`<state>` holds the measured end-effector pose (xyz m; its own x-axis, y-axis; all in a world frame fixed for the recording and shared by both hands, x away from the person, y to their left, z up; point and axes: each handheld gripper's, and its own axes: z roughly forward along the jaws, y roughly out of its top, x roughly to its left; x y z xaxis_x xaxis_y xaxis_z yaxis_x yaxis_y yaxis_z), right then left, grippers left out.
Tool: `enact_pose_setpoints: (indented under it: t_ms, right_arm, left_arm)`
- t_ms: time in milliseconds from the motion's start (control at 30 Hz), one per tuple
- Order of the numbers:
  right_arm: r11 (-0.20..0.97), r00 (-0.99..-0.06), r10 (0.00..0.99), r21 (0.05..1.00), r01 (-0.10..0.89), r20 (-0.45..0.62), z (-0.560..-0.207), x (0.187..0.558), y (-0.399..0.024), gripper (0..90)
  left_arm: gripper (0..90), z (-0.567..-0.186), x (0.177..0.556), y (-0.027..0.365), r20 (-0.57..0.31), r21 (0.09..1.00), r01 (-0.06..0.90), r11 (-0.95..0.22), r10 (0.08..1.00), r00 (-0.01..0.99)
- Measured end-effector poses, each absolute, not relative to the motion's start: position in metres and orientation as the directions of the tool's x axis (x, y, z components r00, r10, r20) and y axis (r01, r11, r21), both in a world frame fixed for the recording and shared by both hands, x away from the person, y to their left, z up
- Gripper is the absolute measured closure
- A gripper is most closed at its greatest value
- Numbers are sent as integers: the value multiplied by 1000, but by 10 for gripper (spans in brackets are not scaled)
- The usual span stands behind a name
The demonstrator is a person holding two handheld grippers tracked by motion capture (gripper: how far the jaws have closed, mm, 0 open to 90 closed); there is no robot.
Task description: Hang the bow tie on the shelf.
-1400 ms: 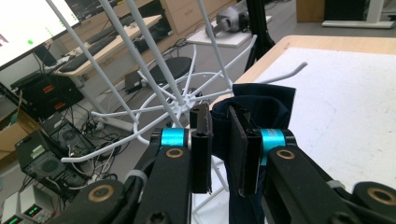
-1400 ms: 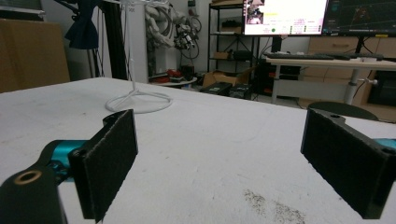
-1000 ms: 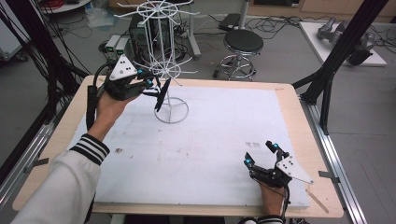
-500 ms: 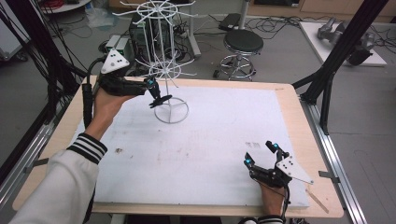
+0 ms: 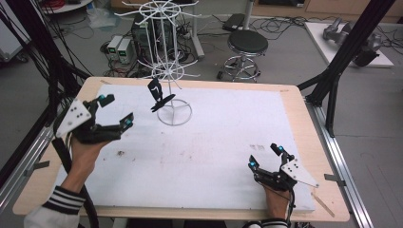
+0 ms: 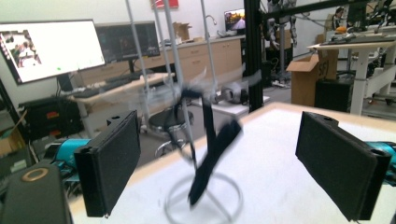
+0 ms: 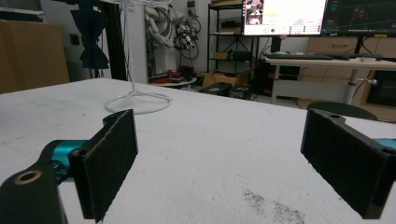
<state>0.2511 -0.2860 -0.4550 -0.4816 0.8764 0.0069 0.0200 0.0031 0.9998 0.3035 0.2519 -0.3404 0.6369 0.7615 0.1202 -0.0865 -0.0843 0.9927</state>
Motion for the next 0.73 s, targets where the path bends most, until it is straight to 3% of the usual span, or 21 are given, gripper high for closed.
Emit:
enact_pose_setpoints:
  t_ms: [167, 367, 733]
  right_arm:
    - [4, -481, 877, 1000, 19, 6, -455, 251, -286, 100]
    - [1, -482, 876, 1000, 25, 11, -455, 251, -286, 100]
    - [6, -479, 878, 1000, 16, 2, -455, 251, -286, 101]
  left_arm:
    - [136, -392, 287, 267, 33, 999, -28, -20, 775, 631]
    - [137, -438, 269, 274, 29, 999, -44, -2, 771, 637]
    - [137, -456, 264, 281, 18, 997, -72, 35, 783, 622]
